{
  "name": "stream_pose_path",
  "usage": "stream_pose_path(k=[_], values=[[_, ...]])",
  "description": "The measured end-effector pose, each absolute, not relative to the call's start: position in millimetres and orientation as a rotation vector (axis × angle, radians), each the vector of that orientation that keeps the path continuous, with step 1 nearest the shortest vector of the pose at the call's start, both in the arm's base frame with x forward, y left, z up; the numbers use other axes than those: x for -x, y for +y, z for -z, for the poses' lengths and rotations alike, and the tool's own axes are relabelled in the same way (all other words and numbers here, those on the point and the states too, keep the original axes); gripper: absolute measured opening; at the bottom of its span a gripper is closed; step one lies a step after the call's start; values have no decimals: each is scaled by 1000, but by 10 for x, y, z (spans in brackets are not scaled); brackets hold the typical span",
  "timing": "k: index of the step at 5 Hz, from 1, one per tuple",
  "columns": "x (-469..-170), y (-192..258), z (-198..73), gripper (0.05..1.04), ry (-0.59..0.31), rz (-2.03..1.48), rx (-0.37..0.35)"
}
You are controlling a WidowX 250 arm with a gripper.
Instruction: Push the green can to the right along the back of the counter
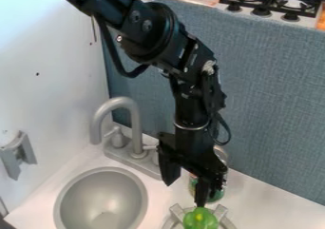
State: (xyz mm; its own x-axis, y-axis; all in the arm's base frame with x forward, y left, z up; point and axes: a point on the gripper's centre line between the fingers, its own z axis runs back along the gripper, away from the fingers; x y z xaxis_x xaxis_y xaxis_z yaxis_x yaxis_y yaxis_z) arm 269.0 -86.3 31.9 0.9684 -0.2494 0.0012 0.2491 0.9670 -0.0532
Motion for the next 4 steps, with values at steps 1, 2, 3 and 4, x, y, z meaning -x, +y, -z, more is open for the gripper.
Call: stream_pose_path(k=[1, 2, 3, 4], values=[[-2656, -854, -241, 1001, 34, 251, 49], [-2776, -875, -233, 1001, 19, 267, 55], [-2992, -725, -253, 1001, -11, 216, 58], [-3199, -609, -274, 1001, -40, 203, 27]])
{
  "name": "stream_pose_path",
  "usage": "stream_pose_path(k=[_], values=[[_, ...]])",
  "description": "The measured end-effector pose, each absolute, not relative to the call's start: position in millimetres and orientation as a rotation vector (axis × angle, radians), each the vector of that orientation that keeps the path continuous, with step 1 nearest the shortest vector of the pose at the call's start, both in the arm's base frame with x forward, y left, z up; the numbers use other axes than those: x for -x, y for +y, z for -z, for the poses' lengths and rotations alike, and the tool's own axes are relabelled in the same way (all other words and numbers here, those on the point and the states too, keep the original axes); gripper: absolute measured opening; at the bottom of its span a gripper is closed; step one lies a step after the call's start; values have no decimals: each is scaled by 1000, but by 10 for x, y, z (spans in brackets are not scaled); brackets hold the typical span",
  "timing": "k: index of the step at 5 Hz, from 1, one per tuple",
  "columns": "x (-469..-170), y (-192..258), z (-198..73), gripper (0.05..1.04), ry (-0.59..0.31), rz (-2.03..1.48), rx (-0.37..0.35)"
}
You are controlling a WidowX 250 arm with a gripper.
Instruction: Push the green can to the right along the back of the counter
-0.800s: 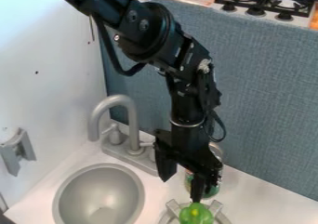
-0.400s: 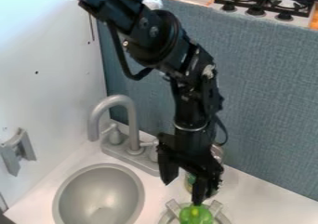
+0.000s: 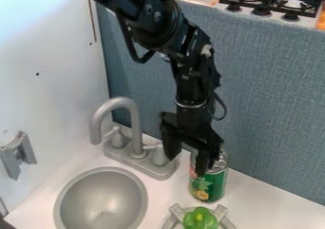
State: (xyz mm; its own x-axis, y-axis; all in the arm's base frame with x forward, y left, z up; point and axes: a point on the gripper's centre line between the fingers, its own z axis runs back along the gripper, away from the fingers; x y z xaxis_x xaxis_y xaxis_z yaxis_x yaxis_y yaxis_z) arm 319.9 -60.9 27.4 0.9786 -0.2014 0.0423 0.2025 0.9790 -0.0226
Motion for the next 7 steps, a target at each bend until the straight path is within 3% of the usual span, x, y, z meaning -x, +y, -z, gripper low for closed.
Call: stream_pose_path(k=[3, 6, 7], values=[[-3575, -54, -227, 1001, -65, 164, -103], [-3753, 132, -10, 1001, -98, 177, -209], [-3809, 179, 89, 1001, -107, 181, -213]])
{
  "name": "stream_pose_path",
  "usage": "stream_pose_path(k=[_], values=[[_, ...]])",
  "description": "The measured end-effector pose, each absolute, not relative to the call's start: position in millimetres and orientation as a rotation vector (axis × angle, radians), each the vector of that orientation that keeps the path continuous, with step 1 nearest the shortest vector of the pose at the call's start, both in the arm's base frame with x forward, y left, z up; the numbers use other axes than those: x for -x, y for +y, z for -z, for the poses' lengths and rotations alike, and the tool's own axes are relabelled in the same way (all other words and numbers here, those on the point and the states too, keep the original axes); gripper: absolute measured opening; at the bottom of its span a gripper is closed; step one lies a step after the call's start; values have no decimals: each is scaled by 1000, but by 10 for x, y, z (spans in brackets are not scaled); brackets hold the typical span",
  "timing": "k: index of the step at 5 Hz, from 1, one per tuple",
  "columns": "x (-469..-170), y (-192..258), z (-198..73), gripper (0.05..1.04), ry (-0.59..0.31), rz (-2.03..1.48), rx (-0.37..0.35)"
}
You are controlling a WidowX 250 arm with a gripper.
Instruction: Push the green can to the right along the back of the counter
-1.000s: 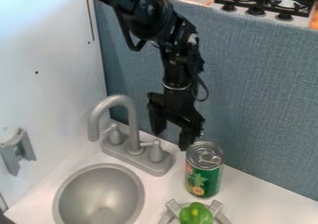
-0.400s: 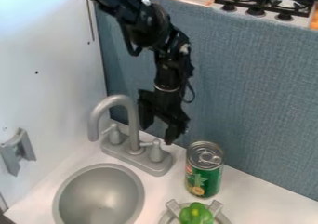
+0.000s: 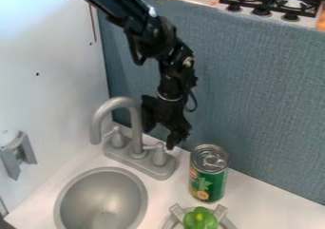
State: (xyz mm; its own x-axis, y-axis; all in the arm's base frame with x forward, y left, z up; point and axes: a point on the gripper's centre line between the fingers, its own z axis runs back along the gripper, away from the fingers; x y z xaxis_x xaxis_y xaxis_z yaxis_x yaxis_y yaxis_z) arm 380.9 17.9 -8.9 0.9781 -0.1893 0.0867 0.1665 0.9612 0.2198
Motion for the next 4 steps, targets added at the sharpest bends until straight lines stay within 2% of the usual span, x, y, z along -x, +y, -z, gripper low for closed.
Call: stream_pose_path(k=[1, 3, 4], values=[[-3883, 202, 181, 1001, -104, 194, -220], [-3946, 87, 330, 1001, -53, 247, -187], [-3978, -99, 409, 1001, -62, 289, -139]])
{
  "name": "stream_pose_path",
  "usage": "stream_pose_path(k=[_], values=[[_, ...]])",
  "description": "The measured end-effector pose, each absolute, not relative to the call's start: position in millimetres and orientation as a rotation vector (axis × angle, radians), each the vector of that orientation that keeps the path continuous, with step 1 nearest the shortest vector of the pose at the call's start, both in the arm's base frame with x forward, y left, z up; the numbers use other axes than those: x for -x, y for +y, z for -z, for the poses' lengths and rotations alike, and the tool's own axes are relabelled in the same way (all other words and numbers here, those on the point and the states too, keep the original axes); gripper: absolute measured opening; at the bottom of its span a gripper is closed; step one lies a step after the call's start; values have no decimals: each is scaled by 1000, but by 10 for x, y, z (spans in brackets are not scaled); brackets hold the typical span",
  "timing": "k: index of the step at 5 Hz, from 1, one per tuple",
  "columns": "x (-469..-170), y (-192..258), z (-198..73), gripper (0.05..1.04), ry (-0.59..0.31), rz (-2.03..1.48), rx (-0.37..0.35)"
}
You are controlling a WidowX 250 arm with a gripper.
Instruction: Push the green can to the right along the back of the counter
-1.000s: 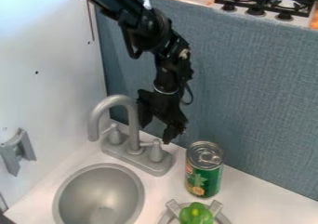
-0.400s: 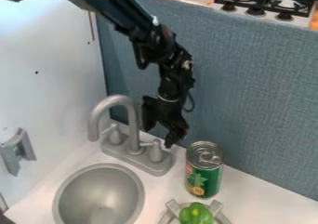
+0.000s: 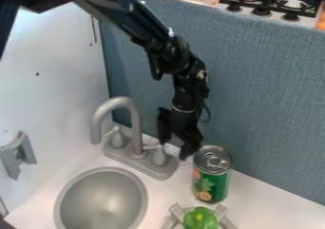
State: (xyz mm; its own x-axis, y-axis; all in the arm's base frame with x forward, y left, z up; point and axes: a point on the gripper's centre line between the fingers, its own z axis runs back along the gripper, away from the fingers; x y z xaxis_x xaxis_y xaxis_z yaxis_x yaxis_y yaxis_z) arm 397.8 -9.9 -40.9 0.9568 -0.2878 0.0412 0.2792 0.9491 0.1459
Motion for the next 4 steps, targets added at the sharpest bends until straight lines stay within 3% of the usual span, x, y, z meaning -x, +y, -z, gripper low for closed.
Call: stream_pose_path(k=[4], values=[[-3781, -1386, 505, 1000, -52, 471, 56]])
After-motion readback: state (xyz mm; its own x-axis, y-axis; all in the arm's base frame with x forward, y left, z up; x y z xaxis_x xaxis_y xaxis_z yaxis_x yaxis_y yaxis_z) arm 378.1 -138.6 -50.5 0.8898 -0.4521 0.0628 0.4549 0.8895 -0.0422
